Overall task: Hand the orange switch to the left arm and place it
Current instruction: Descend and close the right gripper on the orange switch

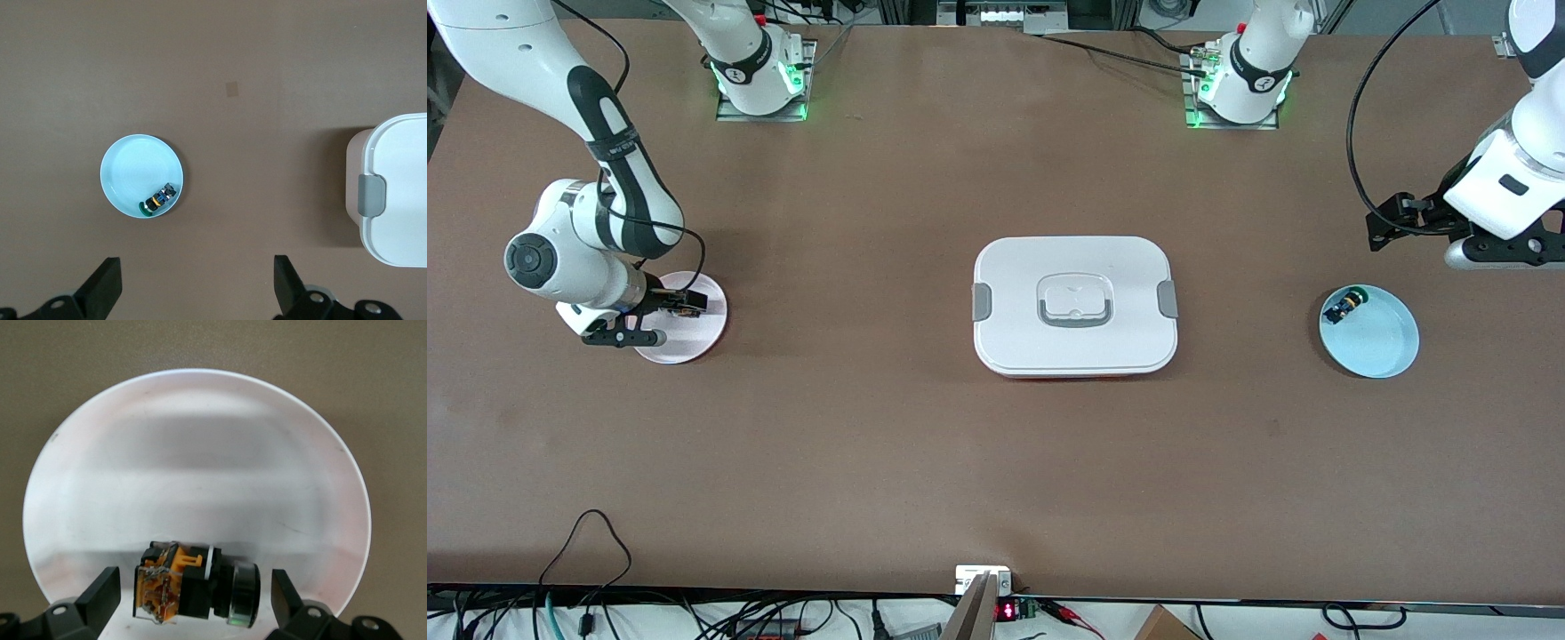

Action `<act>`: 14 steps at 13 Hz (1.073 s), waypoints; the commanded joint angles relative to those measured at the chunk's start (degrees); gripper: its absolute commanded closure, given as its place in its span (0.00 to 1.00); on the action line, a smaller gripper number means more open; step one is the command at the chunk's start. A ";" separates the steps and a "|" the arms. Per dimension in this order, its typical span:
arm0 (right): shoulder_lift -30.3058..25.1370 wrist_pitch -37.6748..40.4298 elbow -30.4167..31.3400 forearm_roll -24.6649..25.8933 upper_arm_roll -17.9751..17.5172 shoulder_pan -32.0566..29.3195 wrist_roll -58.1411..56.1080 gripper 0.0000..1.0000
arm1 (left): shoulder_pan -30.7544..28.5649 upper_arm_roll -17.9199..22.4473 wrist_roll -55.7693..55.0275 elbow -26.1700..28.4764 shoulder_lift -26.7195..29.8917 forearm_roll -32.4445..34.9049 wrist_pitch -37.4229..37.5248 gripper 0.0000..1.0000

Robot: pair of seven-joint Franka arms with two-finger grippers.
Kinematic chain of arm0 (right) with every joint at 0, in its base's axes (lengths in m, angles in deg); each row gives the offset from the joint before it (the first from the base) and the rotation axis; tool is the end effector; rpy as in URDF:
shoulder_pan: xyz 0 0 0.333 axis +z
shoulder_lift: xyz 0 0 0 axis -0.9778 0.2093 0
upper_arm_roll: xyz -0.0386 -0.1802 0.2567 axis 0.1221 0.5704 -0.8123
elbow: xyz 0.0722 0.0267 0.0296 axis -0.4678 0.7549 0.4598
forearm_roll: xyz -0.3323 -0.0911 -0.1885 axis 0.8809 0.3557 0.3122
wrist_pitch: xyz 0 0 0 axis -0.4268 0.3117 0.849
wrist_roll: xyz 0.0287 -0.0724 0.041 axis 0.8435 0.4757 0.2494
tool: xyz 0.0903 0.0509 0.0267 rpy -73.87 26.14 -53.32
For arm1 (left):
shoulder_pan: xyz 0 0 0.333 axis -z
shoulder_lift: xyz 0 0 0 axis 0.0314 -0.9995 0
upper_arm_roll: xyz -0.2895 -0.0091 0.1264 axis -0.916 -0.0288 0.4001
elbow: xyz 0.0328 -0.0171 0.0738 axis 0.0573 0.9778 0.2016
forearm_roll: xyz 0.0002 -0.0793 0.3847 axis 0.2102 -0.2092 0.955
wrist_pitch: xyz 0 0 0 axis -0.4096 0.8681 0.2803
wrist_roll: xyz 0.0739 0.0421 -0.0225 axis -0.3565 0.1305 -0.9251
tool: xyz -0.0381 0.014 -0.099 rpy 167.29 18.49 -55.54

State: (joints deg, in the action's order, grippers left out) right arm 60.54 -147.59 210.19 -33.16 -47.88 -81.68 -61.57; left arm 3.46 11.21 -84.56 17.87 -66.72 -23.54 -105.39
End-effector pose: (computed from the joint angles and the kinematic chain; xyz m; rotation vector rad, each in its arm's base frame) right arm 0.5452 -0.0766 0.1831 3.1070 -0.0246 -0.2433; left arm 0.5607 -0.0230 0.5759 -3.0608 0.0012 0.0246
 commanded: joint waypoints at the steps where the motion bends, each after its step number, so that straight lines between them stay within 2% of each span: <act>1: -1.12 -0.48 1.00 0.70 -0.09 -0.90 2.22 0.00 | 0.10 0.09 0.45 -0.88 -0.57 -0.81 -0.35 0.00; 14: -0.77 -0.74 1.88 0.70 -0.18 -0.37 3.19 0.00 | 0.27 0.09 0.45 -0.88 -0.57 -0.81 -0.35 0.00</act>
State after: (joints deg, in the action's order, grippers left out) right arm 60.53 -147.58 211.03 -33.16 -47.79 -82.08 -59.83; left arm 3.49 11.20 -84.56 17.87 -66.85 -23.55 -105.70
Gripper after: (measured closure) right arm 0.000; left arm 0.000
